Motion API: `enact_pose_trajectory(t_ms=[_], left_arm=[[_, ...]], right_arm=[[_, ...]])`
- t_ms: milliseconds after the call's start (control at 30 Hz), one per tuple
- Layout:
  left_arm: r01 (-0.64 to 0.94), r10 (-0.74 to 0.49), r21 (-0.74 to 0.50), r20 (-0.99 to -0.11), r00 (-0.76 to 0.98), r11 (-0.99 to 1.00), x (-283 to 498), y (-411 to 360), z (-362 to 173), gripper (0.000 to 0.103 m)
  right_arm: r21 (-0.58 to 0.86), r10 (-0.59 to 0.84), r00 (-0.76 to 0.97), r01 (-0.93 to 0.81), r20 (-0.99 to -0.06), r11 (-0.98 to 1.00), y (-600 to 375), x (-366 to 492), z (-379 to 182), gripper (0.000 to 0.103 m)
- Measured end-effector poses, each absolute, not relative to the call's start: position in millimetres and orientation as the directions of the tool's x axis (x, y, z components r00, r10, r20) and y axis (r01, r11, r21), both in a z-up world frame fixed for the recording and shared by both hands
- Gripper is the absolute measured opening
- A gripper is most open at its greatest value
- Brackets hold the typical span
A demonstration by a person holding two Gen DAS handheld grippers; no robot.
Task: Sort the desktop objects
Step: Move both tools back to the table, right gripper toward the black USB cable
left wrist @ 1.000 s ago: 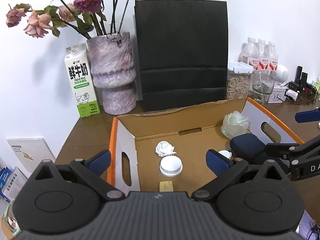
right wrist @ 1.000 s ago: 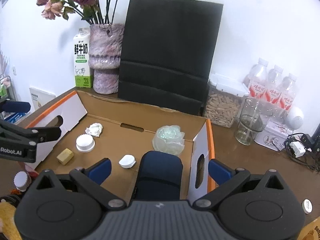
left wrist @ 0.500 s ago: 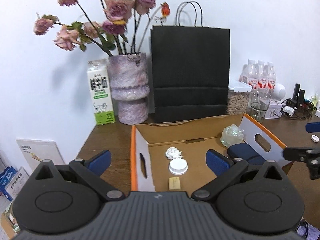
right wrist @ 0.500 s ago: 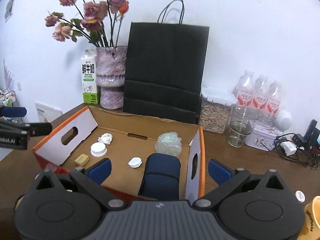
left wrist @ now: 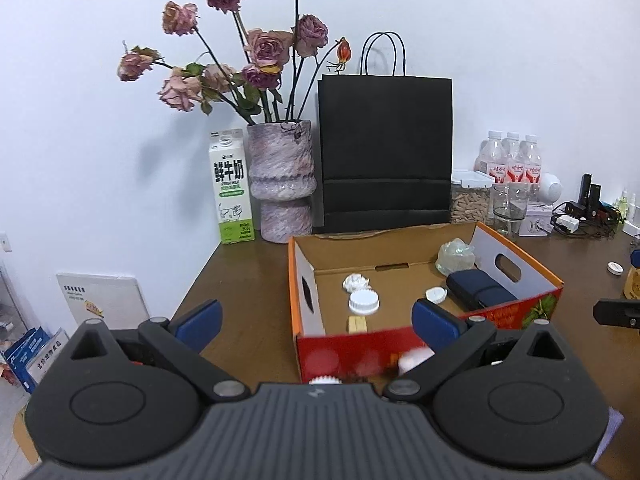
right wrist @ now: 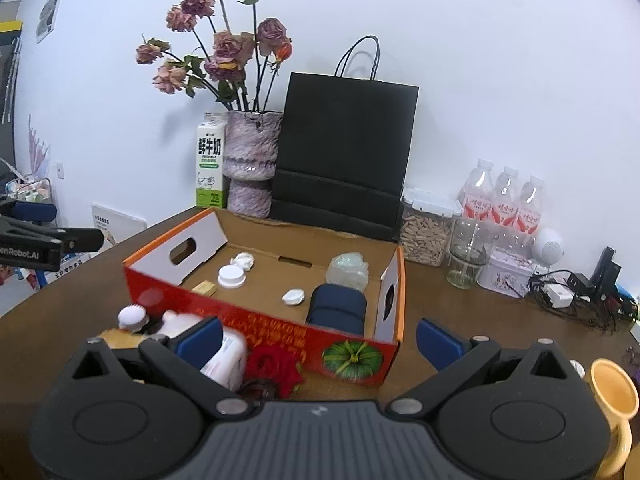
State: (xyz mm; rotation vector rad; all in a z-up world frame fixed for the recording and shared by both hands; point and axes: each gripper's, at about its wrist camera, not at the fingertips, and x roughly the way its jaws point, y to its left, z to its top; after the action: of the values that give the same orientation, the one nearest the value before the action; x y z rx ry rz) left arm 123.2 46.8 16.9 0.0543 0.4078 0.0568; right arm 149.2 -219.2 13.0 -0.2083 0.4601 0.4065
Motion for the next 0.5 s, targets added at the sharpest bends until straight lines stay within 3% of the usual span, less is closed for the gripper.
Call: enact_pose_trajectory(t_ms=[500], left_arm=[[-0.079, 0.075, 0.008, -0.442, 0.894, 0.997, 62.4, 36.8, -22.8, 0.103]], right_arm=[[-0.063, 0.315, 0.801, -0.4, -0.509, 0.914, -240.3, 90.8, -27.4, 0.103]])
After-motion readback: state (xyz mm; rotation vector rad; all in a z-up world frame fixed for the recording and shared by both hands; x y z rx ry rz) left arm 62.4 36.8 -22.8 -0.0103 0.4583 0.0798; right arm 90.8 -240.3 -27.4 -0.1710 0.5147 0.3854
